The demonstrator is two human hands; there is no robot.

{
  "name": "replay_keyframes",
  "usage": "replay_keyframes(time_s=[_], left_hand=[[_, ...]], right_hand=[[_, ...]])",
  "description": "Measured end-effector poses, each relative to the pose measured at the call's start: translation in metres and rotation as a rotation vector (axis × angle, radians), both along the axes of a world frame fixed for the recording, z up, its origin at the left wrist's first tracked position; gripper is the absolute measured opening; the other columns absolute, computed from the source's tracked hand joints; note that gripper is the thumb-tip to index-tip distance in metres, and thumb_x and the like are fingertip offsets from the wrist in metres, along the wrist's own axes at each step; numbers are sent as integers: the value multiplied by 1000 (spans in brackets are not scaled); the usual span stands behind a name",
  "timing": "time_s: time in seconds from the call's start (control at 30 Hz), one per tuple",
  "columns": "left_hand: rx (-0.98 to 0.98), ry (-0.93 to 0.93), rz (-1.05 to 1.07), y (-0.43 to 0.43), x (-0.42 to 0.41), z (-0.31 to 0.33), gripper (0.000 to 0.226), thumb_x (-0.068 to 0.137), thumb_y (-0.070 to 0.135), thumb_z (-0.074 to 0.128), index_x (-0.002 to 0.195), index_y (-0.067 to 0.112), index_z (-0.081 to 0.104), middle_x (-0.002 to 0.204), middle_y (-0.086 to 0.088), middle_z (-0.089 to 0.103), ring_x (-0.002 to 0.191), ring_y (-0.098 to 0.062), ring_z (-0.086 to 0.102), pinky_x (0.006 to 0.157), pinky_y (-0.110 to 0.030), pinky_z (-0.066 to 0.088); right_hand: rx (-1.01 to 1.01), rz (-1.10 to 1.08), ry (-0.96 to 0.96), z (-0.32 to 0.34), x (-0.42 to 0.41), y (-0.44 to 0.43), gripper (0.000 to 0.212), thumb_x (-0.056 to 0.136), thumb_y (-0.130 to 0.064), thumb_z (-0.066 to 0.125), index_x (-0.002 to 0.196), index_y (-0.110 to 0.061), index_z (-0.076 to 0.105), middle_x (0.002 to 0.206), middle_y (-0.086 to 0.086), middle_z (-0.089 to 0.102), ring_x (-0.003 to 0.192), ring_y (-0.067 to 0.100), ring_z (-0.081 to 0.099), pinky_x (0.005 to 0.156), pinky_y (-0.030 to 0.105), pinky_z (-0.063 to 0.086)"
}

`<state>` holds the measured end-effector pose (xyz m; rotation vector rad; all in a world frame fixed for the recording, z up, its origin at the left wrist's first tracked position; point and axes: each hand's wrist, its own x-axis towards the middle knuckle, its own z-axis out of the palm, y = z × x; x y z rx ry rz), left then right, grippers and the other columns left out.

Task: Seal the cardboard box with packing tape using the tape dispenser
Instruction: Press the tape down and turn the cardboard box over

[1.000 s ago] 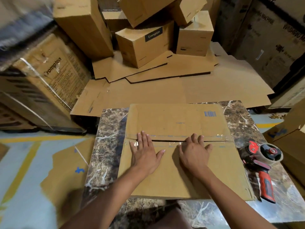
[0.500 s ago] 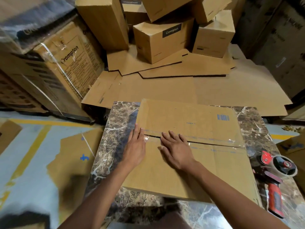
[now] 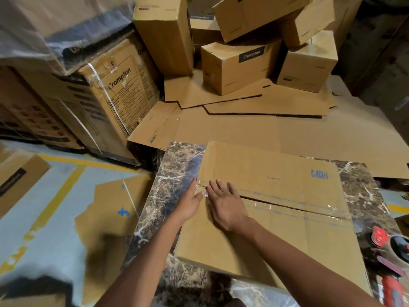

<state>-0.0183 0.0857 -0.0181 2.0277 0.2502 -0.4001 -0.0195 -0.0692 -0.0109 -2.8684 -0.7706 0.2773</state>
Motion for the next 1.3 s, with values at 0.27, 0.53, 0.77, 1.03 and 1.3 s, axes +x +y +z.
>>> replay_keyframes(time_s=[0.27,0.53,0.77,1.03,1.3], left_hand=[[-153,44,53,7,-3,-15,50,99,43,48,147,34,38,146,12,44,135,-12,40,114,-42,32],[431,-392,-149,-3,-12,-1,64,103,33,41,156,22,8,162,6,-12,149,-14,1,120,-34,13],[774,-480,-591,-3,-12,-9,70,97,55,12,156,19,2,162,6,-6,148,-7,-12,123,-32,-2],[875,-439,-579,-12,-16,-4,75,94,60,2,155,17,-4,161,2,-13,148,-11,-16,122,-36,-8],[857,-484,-707,-55,-8,-1,64,103,45,11,153,14,-14,162,-1,-18,147,-12,-22,122,-43,-3]], right_hand=[[23,-20,53,-1,-6,-9,75,96,-59,5,157,-14,8,165,0,5,152,12,-2,124,35,-2],[4,-181,50,5,-18,-42,77,96,-63,5,156,-15,2,164,-2,-6,151,13,-11,123,39,-5],[-25,-177,46,-7,-19,-48,79,96,-68,5,156,-17,-3,161,-3,-16,149,14,-19,122,46,-9],[-39,-291,70,-1,-29,-76,85,92,-70,1,156,-15,-2,162,3,-17,150,19,-18,122,52,-6],[60,-646,-92,6,-10,-63,77,97,-63,14,156,-13,13,164,14,3,152,27,-4,122,53,1]])
